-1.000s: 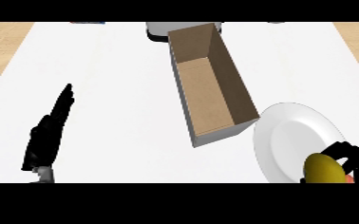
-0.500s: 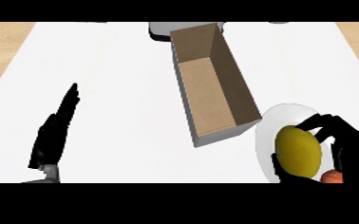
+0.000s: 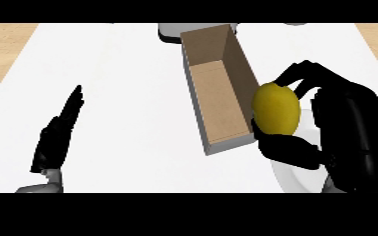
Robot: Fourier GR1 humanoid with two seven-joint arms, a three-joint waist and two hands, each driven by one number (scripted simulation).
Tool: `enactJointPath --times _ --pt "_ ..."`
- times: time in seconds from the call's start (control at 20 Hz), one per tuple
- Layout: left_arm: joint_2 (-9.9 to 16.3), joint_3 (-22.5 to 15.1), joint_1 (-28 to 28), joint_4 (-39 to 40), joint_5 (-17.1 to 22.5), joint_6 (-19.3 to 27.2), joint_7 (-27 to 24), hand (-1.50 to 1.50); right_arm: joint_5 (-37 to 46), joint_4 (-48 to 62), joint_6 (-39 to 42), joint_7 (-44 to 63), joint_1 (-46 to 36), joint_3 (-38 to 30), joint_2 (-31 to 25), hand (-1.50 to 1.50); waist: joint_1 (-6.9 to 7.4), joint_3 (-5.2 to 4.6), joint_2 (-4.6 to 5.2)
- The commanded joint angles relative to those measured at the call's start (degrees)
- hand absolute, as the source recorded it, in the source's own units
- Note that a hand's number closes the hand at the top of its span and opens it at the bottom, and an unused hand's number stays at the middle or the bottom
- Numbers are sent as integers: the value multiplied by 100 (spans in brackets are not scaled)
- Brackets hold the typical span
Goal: Pick the lemon from the plate and place it in the cardboard box
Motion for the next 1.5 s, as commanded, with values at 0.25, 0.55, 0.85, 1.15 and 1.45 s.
enactJointPath --times 0.25,0.55,0.85,1.15,1.45 --pt "201 150 -38 -132 171 -266 217 0 -276 2676 -823 -131 -1517 -483 100 150 52 6 19" --pt "-54 37 -204 184 -30 17 28 0 -493 4140 -1602 -78 -1913 -78 101 150 18 5 13" --pt "-135 -133 140 -146 -146 32 37 0 -994 5144 -2195 -32 -2001 -301 101 -150 14 7 4" --pt "-92 72 -268 304 -83 87 -125 0 -1296 7023 -3237 -804 -2877 -622 101 -150 29 6 21" --pt "-9 44 -151 -159 -12 -66 226 0 -1613 6769 -5058 -1428 -2596 -973 100 -150 77 13 31"
